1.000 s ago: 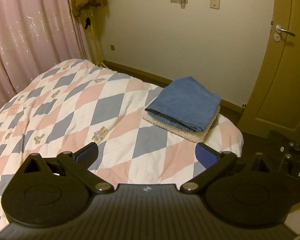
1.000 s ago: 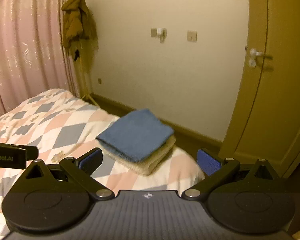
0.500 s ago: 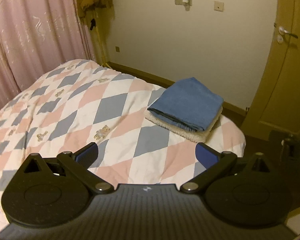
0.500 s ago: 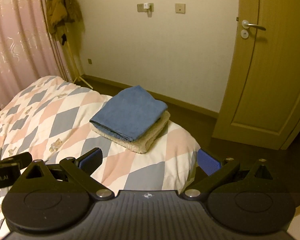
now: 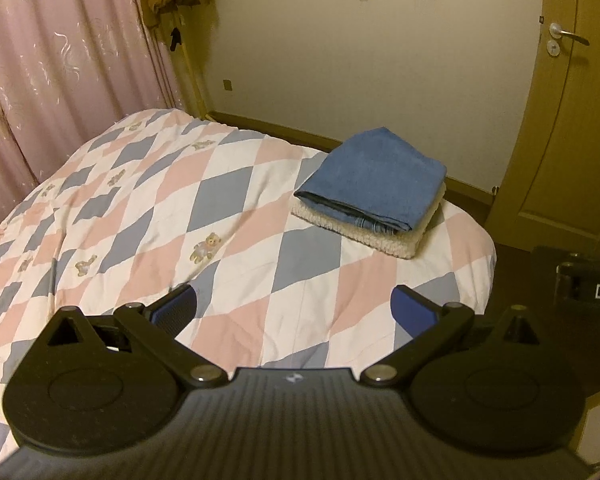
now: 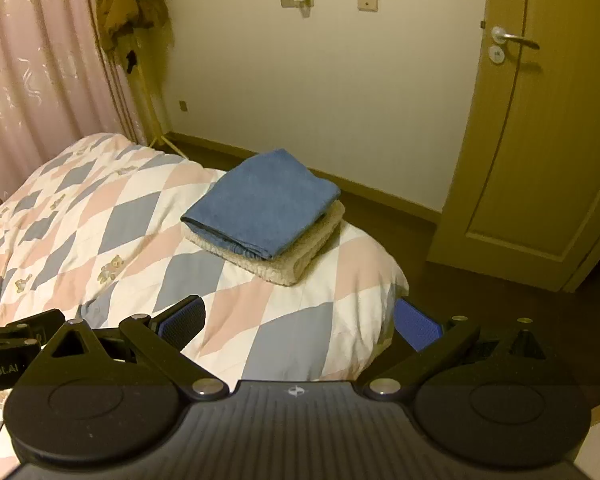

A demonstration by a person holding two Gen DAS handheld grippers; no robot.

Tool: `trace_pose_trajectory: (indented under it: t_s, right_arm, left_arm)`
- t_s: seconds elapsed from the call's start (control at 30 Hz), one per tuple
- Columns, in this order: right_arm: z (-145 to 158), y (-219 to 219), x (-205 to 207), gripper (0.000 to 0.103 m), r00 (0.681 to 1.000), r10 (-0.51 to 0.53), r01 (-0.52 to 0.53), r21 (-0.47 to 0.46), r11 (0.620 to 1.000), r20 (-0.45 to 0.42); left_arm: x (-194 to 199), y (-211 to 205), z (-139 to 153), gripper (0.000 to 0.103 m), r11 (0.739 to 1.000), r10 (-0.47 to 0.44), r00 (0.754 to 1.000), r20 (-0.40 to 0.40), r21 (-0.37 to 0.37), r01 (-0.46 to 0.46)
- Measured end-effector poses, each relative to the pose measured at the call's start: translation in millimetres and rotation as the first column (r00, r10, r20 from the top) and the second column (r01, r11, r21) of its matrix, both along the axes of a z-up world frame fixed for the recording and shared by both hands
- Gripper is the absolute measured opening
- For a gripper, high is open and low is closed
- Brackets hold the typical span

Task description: Fold clothes

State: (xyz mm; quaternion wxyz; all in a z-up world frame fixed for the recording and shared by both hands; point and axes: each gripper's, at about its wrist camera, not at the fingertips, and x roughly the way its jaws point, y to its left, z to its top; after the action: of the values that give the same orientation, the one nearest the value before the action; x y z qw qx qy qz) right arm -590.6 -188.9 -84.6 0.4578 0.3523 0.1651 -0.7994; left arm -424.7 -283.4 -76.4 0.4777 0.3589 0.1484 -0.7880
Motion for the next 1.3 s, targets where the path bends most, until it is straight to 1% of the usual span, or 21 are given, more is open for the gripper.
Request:
trace_pose_trajectory:
  t_s: [0.43,0.57,0.87,1.07,1.3]
  right_arm:
    - [-16.7,-10.6,4.9,0.103,0.999,-0.041,0.041,0.035,0.999,0.014]
    - [-18.0,-15.6,10.2,0.103,0.999,-0.05,0.05,0.035,0.998,0.009]
    - [-29.0,-32.4,16.6,0.103,0.996,-0.092,0.091,0.038,0.995,0.01]
    - [-43.5,-45.0,19.5,0.103,0.993,-0.118,0.117,0.047,0.992,0.005]
    - [-53.6,-57.6,20.8,0.103,0.99,-0.144,0.144,0.054,0.988,0.0]
  left_arm:
    - [8.0,-15.7,-18.4,0.102,0.999,-0.017,1.0,0.008,0.028,0.017]
    - [10.6,-22.4,-21.2,0.102,0.999,-0.031,0.999,0.014,0.025,0.031]
    - [15.3,-47.2,-35.4,0.102,0.997,-0.053,0.998,0.027,0.053,0.051]
    - [12.7,-66.2,-49.3,0.102,0.994,-0.086,0.995,0.047,0.066,0.083]
    - [5.7,-87.4,-60.6,0.102,0.99,-0.123,0.991,0.045,0.08,0.12]
